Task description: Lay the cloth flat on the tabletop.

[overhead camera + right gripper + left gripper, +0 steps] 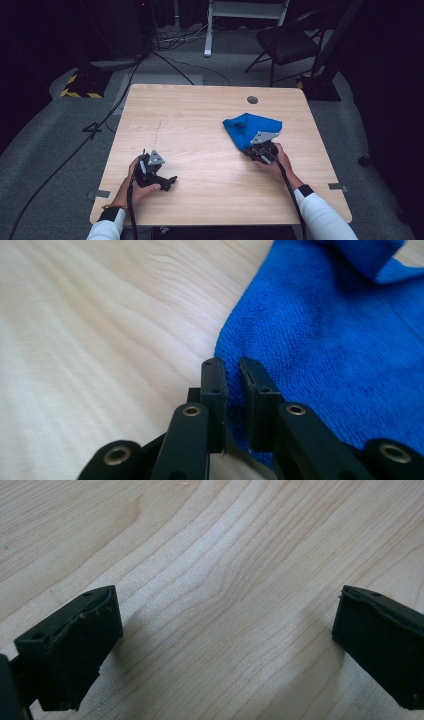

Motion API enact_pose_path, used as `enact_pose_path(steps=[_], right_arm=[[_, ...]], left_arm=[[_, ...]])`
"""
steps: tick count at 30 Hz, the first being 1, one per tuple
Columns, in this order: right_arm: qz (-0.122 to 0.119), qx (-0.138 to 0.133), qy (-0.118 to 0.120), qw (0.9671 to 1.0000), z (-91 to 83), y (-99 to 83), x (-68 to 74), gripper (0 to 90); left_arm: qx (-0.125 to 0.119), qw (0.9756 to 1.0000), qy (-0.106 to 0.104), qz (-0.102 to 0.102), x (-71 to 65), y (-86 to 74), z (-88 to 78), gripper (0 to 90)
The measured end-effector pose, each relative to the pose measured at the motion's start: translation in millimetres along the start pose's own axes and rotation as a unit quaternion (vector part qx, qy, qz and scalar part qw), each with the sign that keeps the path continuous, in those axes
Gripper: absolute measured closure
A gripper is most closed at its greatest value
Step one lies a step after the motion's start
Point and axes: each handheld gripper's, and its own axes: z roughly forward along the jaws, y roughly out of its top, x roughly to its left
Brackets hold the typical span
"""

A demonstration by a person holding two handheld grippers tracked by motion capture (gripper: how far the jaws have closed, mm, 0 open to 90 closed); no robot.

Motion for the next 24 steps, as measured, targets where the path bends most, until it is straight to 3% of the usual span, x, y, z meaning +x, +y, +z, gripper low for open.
enact_pose_path(steps=[6,11,16,19,21,24], right_arm=[[-0.033,-0.005,0.039,0.9987,2.8,6.4,29.5,81.9],[-0.046,-0.006,0.063,0.9969,1.8,8.2,49.8,81.4],[-0.053,-0.005,0.081,0.9953,-1.3,7.8,61.0,79.8],[-0.053,-0.001,0.095,0.994,-6.5,7.4,66.0,74.8],[-0.052,-0.002,0.106,0.993,-12.3,6.2,67.5,62.6],[-0.054,-0.003,0.098,0.9937,-25.5,2.2,63.9,51.5]], left_arm=[[0.0,1.0,0.0,0.0,0.0,0.0,0.0,0.1],[-0.001,1.0,0.006,-0.006,-1.8,0.9,1.1,0.1],[0.001,0.9999,0.01,-0.009,-4.8,3.5,2.8,0.1],[0.003,0.9998,0.012,-0.014,-7.2,5.2,4.0,0.1],[0.004,0.9998,0.013,-0.015,-9.0,6.7,5.1,0.2],[0.009,0.9999,0.01,-0.01,-12.0,10.8,7.4,0.5]])
